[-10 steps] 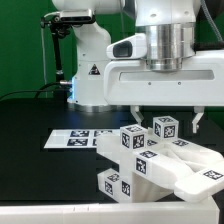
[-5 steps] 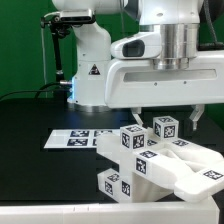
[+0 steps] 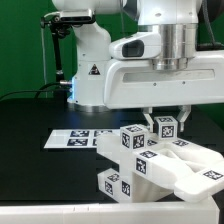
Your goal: Assemble chair
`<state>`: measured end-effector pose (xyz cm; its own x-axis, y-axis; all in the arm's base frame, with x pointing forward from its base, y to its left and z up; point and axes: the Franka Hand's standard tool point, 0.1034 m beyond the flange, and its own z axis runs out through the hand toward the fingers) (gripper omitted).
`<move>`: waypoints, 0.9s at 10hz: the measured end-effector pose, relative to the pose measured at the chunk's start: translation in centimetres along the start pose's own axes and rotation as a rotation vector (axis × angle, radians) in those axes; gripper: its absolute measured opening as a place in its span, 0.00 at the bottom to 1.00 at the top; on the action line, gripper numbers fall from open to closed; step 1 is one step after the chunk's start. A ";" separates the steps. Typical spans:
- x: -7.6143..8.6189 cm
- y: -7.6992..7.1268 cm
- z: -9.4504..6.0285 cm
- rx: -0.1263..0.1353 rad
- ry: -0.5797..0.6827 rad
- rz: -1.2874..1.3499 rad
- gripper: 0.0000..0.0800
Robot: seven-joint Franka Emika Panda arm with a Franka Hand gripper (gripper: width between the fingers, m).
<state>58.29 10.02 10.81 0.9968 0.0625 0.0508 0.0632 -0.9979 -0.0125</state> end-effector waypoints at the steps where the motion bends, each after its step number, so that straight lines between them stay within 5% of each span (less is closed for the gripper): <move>1: 0.0 0.2 0.0 0.001 0.000 0.013 0.33; 7: -0.2 0.7 0.0 0.012 0.004 0.534 0.34; 9: 0.0 0.7 0.0 0.040 0.015 0.759 0.34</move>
Offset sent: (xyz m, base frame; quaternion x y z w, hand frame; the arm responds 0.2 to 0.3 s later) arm -0.0078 -0.0094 0.0055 -0.0156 0.0007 0.2790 0.9602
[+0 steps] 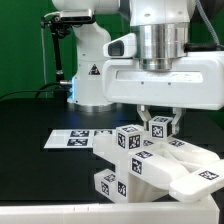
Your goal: Assemble chair
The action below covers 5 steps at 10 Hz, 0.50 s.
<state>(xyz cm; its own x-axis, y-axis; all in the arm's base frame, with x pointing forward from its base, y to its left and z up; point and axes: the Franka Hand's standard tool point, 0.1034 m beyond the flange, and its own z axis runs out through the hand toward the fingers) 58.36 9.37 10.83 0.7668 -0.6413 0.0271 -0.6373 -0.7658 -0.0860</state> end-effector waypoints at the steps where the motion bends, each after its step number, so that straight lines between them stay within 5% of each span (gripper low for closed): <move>1: 0.0 0.0 0.0 0.002 0.000 0.118 0.34; 5: -0.2 -0.1 0.0 -0.001 -0.011 0.343 0.34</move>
Offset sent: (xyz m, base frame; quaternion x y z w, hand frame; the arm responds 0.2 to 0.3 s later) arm -0.0196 -0.0012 -0.0072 -0.0206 -0.0178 0.2468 0.9687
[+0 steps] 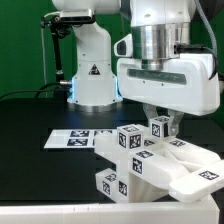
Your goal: Assemble chair
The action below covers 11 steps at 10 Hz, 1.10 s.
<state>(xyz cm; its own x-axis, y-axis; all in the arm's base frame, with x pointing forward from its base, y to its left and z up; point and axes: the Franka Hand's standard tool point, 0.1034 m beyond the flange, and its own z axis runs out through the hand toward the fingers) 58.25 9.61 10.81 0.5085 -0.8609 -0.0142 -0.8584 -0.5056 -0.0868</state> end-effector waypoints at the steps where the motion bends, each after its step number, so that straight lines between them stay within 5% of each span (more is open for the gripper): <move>1: -0.1 0.0 0.0 -0.005 -0.004 -0.020 0.34; 2: -0.3 0.1 -0.1 -0.027 -0.022 -0.024 0.62; 3: -0.3 0.0 -0.1 -0.026 -0.022 -0.043 0.62; 4: -0.3 0.1 -0.1 -0.027 -0.022 -0.145 0.78; 11: 0.0 0.1 -0.3 -0.034 -0.024 -0.734 0.81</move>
Offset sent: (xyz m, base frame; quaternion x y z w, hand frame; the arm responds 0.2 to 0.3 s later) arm -0.0006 0.0024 -0.0007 -0.0100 -0.0033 -0.1766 0.9842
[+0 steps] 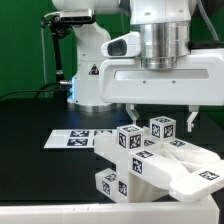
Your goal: Assemble chair
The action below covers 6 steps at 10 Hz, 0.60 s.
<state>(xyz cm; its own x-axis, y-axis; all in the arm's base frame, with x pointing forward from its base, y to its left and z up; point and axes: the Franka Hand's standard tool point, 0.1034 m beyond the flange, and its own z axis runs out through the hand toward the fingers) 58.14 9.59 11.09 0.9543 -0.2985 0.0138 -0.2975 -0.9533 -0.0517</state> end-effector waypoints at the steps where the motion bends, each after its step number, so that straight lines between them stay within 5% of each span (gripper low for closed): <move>1: 0.0 0.0 0.0 -0.009 0.002 -0.135 0.81; 6: 0.3 0.0 -0.1 -0.053 0.011 -0.493 0.81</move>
Offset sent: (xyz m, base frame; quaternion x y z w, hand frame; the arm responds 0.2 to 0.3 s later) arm 0.0036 0.0018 -0.0003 -0.0241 -0.0101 -0.2213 0.9749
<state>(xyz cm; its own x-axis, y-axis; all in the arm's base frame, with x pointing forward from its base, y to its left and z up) 58.47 9.50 11.16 0.9816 0.1881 0.0343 0.1877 -0.9821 0.0143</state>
